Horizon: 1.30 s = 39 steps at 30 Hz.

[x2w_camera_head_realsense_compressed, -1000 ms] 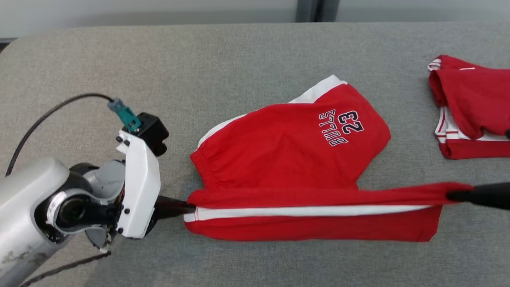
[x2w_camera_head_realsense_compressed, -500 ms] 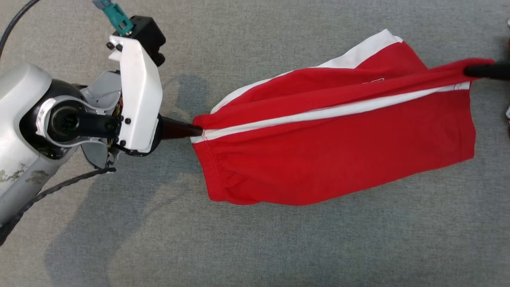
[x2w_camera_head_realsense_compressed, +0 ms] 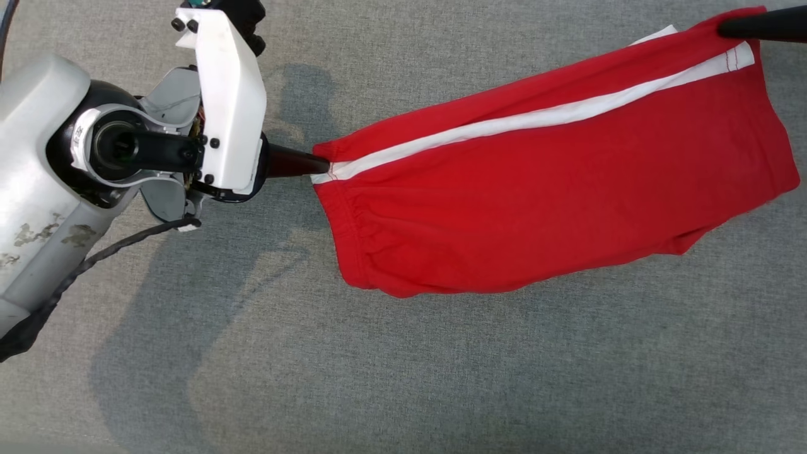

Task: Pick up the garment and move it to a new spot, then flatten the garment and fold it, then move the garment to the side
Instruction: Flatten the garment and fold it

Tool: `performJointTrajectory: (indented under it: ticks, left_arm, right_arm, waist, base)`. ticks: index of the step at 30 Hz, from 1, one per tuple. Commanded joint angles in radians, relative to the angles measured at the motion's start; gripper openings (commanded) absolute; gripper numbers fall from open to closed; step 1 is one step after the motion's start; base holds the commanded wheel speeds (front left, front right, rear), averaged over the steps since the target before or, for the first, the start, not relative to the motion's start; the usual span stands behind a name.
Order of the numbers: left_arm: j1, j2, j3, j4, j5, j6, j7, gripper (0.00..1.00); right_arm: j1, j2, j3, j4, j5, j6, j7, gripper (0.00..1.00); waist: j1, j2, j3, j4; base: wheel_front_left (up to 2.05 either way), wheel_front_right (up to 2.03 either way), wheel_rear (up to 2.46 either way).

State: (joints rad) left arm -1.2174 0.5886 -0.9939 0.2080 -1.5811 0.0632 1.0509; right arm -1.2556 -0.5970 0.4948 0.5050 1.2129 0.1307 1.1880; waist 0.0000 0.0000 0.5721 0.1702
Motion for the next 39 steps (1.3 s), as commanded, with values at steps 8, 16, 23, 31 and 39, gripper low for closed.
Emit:
performJointTrajectory:
  ticks: [8, 16, 23, 31, 39]
  left_arm:
    - [0.012, 0.007, -0.011, 0.052, 0.028, -0.023, -0.015, 1.00]
    - [0.038, 0.056, -0.006, 0.050, 0.173, -0.091, -0.204, 1.00]
    - [0.126, 0.079, 0.035, 0.046, 0.299, -0.096, -0.502, 1.00]
    - [0.311, 0.055, 0.055, -0.006, 0.436, 0.033, -0.858, 1.00]
    - [0.490, -0.008, 0.083, -0.103, 0.504, 0.169, -1.149, 1.00]
  right_arm:
    - [0.070, 0.054, -0.086, -0.005, -0.083, 0.000, -0.015, 1.00]
    - [0.201, 0.080, -0.203, -0.193, -0.131, 0.001, -0.251, 1.00]
    - [0.361, 0.063, -0.231, -0.339, -0.190, 0.001, -0.511, 1.00]
    - [0.567, 0.071, -0.279, -0.302, -0.256, 0.001, -0.779, 1.00]
    - [0.657, 0.094, -0.284, -0.112, -0.249, 0.000, -0.816, 1.00]
  waist:
    - [0.0000, 0.0000, -0.049, -0.012]
    - [0.0000, 0.0000, -0.138, -0.023]
    - [0.0000, 0.0000, -0.202, -0.026]
    - [0.0000, 0.0000, -0.272, -0.007]
    - [0.0000, 0.0000, -0.290, 0.049]
  base:
    - [0.00, 0.00, 0.00]
    - [0.00, 0.00, 0.00]
    - [0.00, 0.00, 0.00]
    - [0.00, 0.00, 0.00]
    - [0.00, 0.00, 0.00]
